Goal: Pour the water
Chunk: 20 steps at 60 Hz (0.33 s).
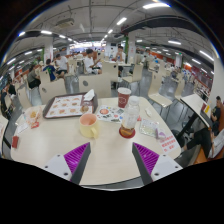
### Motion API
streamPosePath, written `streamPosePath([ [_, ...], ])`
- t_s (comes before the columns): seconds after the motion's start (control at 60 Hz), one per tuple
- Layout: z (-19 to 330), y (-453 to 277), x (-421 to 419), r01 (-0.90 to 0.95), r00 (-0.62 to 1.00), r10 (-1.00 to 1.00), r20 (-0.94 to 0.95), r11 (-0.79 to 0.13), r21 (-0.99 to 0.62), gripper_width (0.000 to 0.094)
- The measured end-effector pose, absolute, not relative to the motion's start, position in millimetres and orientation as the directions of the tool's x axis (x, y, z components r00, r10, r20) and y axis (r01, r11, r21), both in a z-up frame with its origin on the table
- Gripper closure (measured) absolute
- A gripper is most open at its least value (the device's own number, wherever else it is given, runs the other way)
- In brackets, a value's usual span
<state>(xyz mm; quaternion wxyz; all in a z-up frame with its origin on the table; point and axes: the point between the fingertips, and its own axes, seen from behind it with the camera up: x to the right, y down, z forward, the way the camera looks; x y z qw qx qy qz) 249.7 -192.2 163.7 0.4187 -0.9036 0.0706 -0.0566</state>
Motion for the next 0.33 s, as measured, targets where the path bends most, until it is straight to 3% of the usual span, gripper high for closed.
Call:
streamPosePath([
  [0.333,178,-207,234,-0.054,0.988,-0.148,0.054,-0.638,-0.768,0.0088],
])
